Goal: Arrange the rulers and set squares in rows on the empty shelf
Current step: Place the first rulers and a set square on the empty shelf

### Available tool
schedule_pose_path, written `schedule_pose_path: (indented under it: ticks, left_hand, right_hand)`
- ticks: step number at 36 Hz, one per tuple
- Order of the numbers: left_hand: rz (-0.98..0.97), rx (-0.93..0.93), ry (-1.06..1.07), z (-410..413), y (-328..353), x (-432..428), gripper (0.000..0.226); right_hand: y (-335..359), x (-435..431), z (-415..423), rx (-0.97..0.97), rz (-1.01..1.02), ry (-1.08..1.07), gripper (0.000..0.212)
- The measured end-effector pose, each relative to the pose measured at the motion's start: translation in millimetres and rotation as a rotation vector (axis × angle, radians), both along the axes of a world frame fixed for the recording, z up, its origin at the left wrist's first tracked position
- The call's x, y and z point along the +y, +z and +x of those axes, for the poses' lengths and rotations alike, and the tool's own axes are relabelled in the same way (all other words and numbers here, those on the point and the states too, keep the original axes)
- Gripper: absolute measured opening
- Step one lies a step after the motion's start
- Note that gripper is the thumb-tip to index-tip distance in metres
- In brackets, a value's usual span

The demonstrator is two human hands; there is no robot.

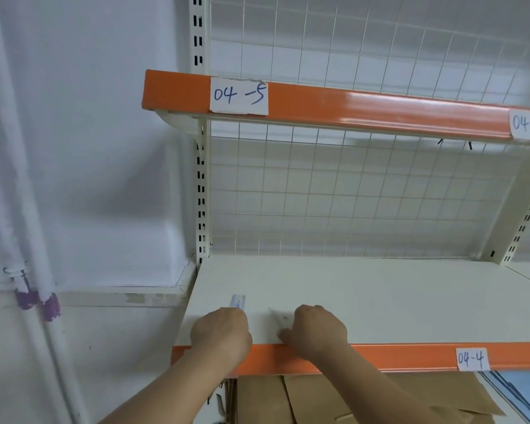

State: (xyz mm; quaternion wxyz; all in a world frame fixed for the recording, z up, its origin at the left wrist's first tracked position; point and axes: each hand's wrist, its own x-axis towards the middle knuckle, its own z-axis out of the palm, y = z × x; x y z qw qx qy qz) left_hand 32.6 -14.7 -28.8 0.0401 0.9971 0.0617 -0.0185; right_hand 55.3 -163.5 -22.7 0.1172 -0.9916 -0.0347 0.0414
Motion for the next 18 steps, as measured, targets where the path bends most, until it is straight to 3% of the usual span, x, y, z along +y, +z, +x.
schedule_pose_path:
  ticks: [4,7,11,17,18]
  left_hand:
    - [-0.016,-0.002,0.023,2.1,-0.7,0.1,0.041]
    - [-0.012,0.002,0.037,2.1,-1.0,0.8,0.044]
    - [-0.039,-0.001,0.015,0.7,2.4,1.3,0.039]
    - [-0.076,-0.021,0.023,1.6,3.2,-0.8,0.012]
    - [-0.079,-0.042,0.029,1.4,4.4,-1.7,0.017]
  right_hand:
    - [1.3,-0.5,1.7,0.013,0.009,-0.008,0.019]
    - [1.8,-1.9,3.8,0.033,0.016,-0.021,0.031]
    - [2.0,-2.3,5.1,0.049,0.053,-0.032,0.033]
    - [0.2,-4.0,5.5,0.036,0.104,-0.049,0.034]
    - [-0.3,-4.8,5.4,0.031,0.107,-0.054,0.034]
